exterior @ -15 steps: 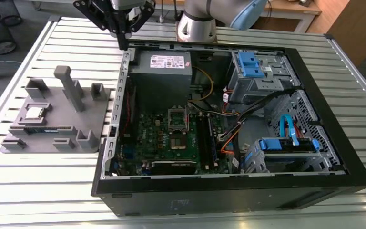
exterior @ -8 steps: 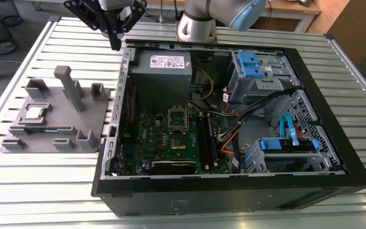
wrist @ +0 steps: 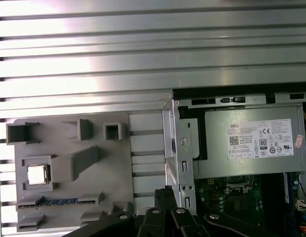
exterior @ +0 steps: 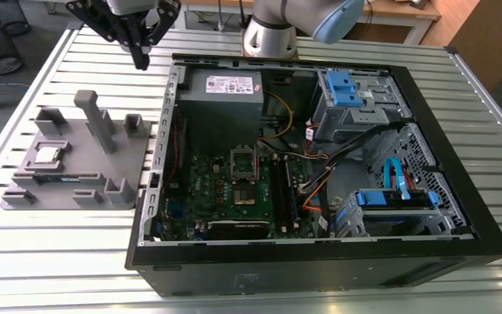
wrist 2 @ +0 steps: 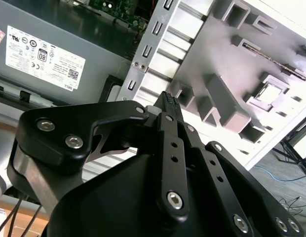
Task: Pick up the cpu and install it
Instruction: 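Reach for the cpu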
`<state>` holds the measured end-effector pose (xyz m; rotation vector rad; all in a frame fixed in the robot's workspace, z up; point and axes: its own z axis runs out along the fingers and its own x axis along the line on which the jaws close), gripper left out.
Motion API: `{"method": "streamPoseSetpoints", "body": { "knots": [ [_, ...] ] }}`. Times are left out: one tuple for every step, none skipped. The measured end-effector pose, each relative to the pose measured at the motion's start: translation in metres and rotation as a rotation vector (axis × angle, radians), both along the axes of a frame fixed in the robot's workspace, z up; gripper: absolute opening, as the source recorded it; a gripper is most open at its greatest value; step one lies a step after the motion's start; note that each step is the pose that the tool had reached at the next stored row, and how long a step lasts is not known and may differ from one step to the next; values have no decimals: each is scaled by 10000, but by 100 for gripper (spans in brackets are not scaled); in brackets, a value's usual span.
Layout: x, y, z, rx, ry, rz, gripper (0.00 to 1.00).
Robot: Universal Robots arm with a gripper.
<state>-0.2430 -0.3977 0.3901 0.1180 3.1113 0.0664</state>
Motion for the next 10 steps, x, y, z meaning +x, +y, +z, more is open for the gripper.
{"method": "streamPoseSetpoints", "body": {
  "knots": [
    [-31,0,-2,0,0,0,11],
    [-63,0,-5,0,0,1,11],
    [-97,0,-8,1,-1,2,11],
    [-132,0,-10,0,-1,2,11],
    [-167,0,-13,0,-2,1,11],
    [-202,0,-15,0,-3,1,11],
    [-237,0,-18,0,-3,0,11],
    [-269,0,-20,0,-3,0,11],
    [-297,0,-22,0,-4,1,11],
    [-324,0,-24,0,-3,2,11]
  ]
}}
